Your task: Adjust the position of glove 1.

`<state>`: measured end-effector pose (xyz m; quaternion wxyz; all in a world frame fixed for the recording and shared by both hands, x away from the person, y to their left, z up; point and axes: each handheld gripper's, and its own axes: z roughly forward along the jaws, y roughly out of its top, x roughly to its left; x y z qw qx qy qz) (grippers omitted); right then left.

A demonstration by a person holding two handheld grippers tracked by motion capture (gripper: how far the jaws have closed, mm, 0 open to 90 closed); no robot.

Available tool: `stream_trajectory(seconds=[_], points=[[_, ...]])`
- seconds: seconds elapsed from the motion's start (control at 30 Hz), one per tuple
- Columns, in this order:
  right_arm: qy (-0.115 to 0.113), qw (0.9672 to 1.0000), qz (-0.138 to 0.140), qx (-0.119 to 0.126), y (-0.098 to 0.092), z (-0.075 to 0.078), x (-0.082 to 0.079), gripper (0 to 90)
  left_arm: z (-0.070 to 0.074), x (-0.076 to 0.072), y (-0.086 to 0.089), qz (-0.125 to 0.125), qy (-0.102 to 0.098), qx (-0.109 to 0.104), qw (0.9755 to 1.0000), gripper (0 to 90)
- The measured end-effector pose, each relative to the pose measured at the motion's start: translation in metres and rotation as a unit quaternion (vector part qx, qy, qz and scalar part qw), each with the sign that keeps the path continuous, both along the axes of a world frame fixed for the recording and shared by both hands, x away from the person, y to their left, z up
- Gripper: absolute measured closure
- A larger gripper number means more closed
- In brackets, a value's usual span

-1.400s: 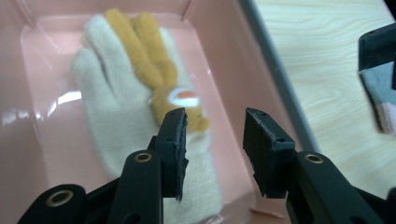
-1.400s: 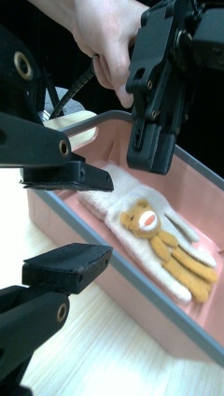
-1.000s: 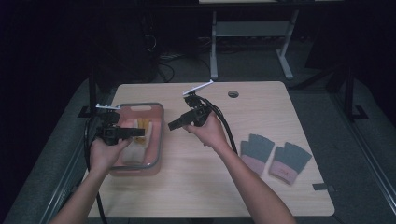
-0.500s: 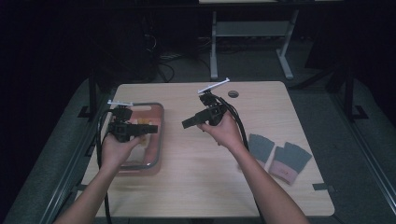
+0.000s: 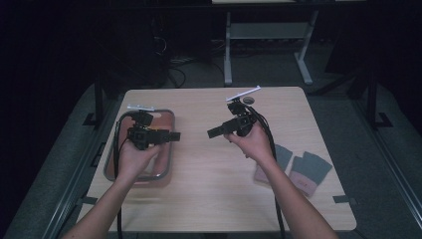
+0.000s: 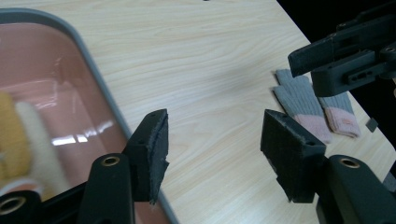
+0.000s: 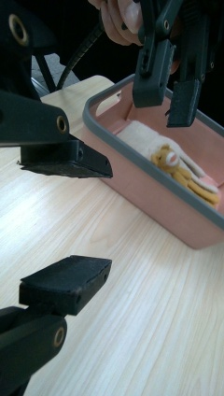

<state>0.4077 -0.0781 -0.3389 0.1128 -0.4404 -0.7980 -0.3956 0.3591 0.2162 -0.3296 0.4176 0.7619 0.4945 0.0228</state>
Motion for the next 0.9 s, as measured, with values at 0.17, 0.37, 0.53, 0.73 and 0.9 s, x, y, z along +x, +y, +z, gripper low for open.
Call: stream_trajectory(seconds=[0.17,0.37,0.53,0.73,0.9], points=[[0.0,0.9999,-0.01,-0.005,-0.013,-0.001,-0.003,48.0,0.001,0.001,-0.011,-0.013,-0.001,-0.004,0.9999,40.0],[-0.001,0.9998,-0.02,-0.005,-0.025,0.0,-0.006,47.8,0.002,0.002,-0.024,-0.025,-0.004,-0.004,0.9997,38.9],[0.0,0.9995,-0.029,-0.007,-0.036,0.0,-0.01,47.2,0.002,0.002,-0.033,-0.036,-0.005,-0.002,0.9993,37.6],[0.0,0.999,-0.042,-0.016,-0.053,-0.002,-0.015,46.7,0.001,0.003,-0.044,-0.047,-0.005,-0.005,0.9989,36.6],[-0.002,0.9984,-0.053,-0.019,-0.065,-0.004,-0.019,46.4,0.002,0.003,-0.053,-0.055,-0.007,-0.006,0.9985,35.3]])
